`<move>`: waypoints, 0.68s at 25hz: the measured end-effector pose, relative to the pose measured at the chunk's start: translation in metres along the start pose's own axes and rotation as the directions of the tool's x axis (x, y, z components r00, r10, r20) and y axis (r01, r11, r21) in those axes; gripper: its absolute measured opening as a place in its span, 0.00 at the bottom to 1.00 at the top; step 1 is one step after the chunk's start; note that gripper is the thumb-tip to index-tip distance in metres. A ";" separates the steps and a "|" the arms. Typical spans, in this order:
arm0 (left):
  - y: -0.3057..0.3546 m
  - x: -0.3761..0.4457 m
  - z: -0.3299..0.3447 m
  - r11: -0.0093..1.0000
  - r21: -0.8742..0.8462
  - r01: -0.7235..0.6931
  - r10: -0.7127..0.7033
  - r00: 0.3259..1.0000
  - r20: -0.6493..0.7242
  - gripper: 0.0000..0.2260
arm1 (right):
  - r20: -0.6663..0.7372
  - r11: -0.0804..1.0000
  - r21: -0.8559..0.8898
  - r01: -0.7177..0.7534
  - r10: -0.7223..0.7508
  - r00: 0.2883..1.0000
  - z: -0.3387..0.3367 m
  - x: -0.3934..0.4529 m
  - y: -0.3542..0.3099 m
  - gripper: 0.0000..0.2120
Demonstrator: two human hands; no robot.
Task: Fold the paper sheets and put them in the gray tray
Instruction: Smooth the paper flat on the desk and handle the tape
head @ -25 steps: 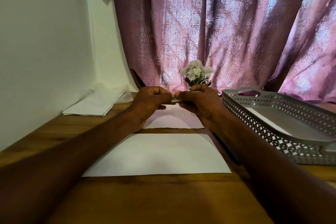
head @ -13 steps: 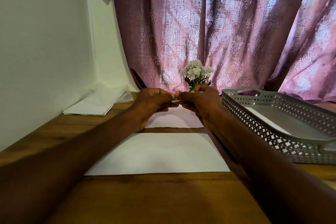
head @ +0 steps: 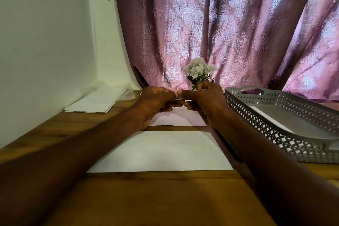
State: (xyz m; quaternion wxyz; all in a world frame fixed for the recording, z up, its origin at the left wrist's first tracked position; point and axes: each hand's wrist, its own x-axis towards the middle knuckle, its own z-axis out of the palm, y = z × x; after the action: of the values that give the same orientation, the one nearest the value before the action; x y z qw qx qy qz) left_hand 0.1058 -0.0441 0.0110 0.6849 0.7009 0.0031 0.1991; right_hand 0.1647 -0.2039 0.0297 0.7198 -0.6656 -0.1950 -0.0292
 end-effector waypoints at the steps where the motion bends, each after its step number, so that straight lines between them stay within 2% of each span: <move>1: 0.000 0.000 0.001 1.000 0.001 0.000 0.000 1.000 0.005 0.12 | -0.002 1.000 -0.020 0.009 -0.009 1.000 0.000 0.000 0.001 0.25; 8: 0.001 -0.003 0.005 0.999 0.034 0.005 -0.005 1.000 0.013 0.12 | -0.019 0.963 -0.248 0.106 -0.114 0.993 -0.005 0.003 0.005 0.22; 12: 0.005 -0.001 0.000 1.000 -0.013 0.015 -0.015 0.999 -0.048 0.12 | -0.035 0.886 -0.421 0.195 -0.231 0.972 -0.008 0.004 0.006 0.21; 14: 0.005 0.002 -0.007 0.999 -0.042 0.025 -0.028 0.997 -0.078 0.12 | 0.021 0.885 -0.421 0.200 -0.211 0.977 -0.008 0.003 0.006 0.17; 17: 0.002 0.003 -0.015 0.999 -0.029 0.026 -0.028 0.996 -0.090 0.12 | 0.089 0.916 -0.372 0.152 -0.127 0.988 -0.004 0.002 0.005 0.22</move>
State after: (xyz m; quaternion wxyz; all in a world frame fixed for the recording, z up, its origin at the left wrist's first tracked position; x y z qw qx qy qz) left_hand 0.1038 -0.0290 0.0138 0.6963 0.6814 0.0409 0.2216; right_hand 0.1688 -0.2065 0.0251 0.5678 -0.7767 -0.2550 -0.0966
